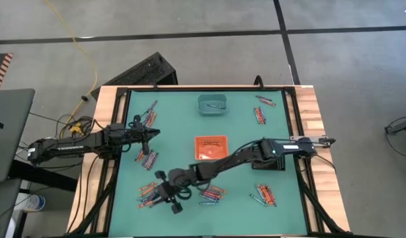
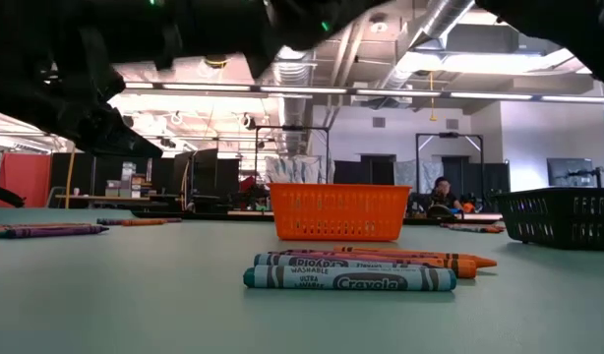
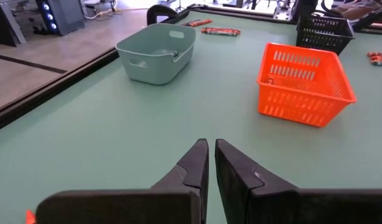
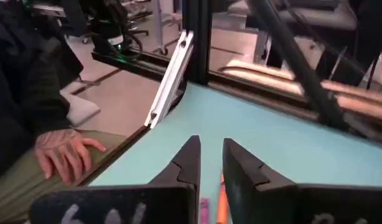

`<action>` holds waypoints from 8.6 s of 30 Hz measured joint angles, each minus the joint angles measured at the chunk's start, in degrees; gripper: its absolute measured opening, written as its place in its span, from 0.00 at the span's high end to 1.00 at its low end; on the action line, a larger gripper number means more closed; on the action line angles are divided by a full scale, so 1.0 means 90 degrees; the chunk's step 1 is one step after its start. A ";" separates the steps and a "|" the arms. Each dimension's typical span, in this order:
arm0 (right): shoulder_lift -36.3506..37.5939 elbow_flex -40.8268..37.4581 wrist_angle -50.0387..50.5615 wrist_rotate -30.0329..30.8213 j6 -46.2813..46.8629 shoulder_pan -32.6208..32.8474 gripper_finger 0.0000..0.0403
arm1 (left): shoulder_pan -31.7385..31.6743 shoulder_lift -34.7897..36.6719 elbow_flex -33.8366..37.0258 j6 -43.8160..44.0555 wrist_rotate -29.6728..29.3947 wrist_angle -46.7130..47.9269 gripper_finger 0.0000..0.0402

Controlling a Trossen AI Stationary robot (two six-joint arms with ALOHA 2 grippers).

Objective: Sort crayons
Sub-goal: Put the violet crayon into the black bin, then put the orange crayon into the orange bin

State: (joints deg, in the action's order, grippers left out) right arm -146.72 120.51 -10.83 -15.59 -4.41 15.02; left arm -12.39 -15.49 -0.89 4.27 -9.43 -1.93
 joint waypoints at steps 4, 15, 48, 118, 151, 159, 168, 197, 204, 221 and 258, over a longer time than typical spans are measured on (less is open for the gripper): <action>-0.0078 0.0331 0.0430 -0.0160 -0.0286 -0.0038 0.79 | 0.0001 0.0000 0.0000 0.0000 0.0000 0.0000 0.96; -0.0096 0.0328 0.1296 -0.0010 -0.0317 -0.0325 0.47 | -0.0001 0.0000 0.0000 0.0000 -0.0001 0.0000 0.96; -0.0580 0.0041 0.0271 0.2260 0.0296 0.0691 0.58 | -0.0001 0.0002 0.0000 0.0000 0.0002 0.0001 0.96; 0.0792 0.0020 0.4046 0.1895 0.0065 0.0402 0.99 | -0.0001 -0.0070 0.0000 0.0000 -0.0002 0.0000 0.96; 0.5127 -0.2184 0.9951 0.5351 0.3382 0.0903 0.99 | -0.0001 -0.0073 0.0000 0.0000 0.0000 0.0002 0.96; 0.7939 -0.6067 0.9183 0.4727 0.5724 0.0958 0.99 | 0.0001 -0.0070 0.0000 0.0000 0.0000 0.0002 0.96; 0.9285 -0.8068 0.8524 0.3656 0.6335 0.0958 0.99 | 0.0000 -0.0071 0.0000 0.0000 0.0000 0.0002 0.96; 0.9295 -0.8145 0.8744 0.3410 0.6657 0.0914 0.83 | -0.0001 -0.0070 0.0000 0.0000 0.0000 0.0002 0.96; 0.9295 -0.8145 0.8767 0.3408 0.6659 0.0897 0.69 | 0.0001 -0.0070 0.0000 0.0000 0.0000 0.0002 0.96; 0.8719 -0.8133 0.2375 0.3992 0.4566 0.0665 0.70 | -0.0001 -0.0070 0.0000 0.0000 0.0000 0.0000 0.96; -0.0186 -0.0210 -0.0249 0.2073 0.1093 0.0360 0.71 | 0.0001 -0.0070 0.0000 0.0000 0.0000 0.0002 0.96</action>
State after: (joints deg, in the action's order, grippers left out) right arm -148.40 118.62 -13.07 3.06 5.43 18.26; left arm -12.38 -16.12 -0.89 4.27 -9.43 -1.91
